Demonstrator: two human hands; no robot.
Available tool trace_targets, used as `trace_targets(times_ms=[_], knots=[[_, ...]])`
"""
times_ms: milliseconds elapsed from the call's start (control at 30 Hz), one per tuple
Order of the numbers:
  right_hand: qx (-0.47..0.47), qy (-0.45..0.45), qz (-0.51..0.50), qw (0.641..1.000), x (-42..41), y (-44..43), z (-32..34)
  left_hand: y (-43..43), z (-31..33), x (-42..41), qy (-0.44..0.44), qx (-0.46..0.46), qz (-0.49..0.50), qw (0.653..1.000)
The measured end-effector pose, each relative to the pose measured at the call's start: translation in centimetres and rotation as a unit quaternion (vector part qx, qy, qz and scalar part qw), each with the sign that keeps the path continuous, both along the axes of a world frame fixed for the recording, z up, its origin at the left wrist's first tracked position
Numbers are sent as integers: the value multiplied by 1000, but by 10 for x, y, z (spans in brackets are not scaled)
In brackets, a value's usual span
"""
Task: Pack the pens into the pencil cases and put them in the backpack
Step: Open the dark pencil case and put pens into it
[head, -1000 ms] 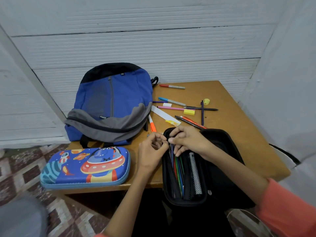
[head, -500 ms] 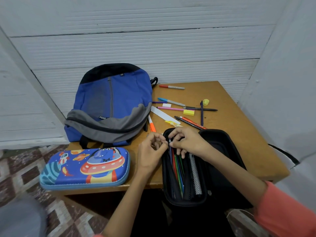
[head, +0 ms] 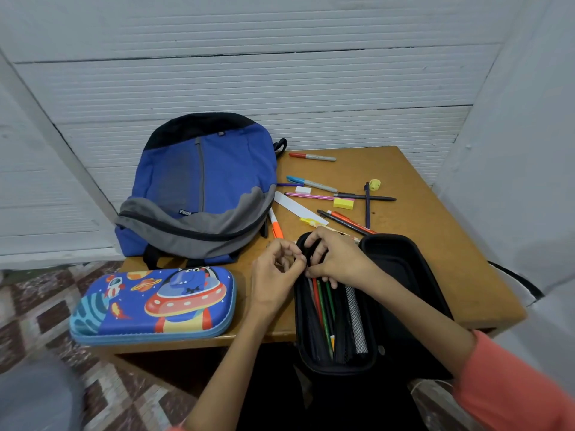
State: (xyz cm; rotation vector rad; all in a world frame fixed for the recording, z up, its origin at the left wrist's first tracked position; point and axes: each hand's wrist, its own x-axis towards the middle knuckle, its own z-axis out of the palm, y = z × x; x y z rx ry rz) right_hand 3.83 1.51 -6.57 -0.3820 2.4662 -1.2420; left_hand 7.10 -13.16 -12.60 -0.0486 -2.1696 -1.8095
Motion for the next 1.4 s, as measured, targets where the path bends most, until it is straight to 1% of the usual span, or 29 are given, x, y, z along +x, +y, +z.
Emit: trace_targets(times_ms=[100,133,233,267,300,333,400,467,500,567,633,700,767,833,900,1000,1067,1267,1333,1400], knots=[[26,2,15,1000,-1,-3,1,-1,1,1,3,-6,-2,1000],[29,-10,26,999,-2,-3,3,-1,1,1,3,-5,-3,1000],[14,-85,70,994,-14,1,15,1,3,3,1,1,2,1000],[11,-94,73,993,-22,1,19,1,4,2,-2,2,5,1000],[16,-84,63,994,-31,1,22,2,3,2,-5,3,6,1000],[26,-52,40,997,-43,-1,25,2,3,2,-5,6,7,1000],[45,39,-25,998,-70,-8,26,2,3,2,-8,13,9,1000],[73,131,-69,986,-97,-20,24,1,3,2,-11,16,10,1000],[101,167,-76,978,-110,-26,22,1,3,2,-11,15,9,1000],[151,215,-75,962,-134,-39,14,1,5,3,-10,7,7,1000],[208,254,-39,944,-151,-51,6,1,5,3,-12,-2,7,1000],[290,296,-2,910,-161,-61,-3,1,6,3,-10,-2,10,1000],[352,319,15,880,-167,-68,-8,1,6,4,-11,-1,11,1000],[389,328,18,861,-171,-71,-14,1,7,4,-13,-1,8,1000],[392,331,9,858,-175,-72,-19,1,7,4,-17,-5,8,1000],[356,320,-33,877,-178,-72,-21,1,6,4,-19,-15,14,1000],[351,304,-52,884,-179,-71,-18,2,5,4,-18,-17,12,1000],[379,265,-61,884,-174,-73,-9,3,8,4,-16,-15,18,1000],[373,269,-69,885,-171,-71,-10,3,8,5,-16,-20,17,1000],[365,292,-75,881,-167,-66,-10,2,8,5,-20,-25,15,999]])
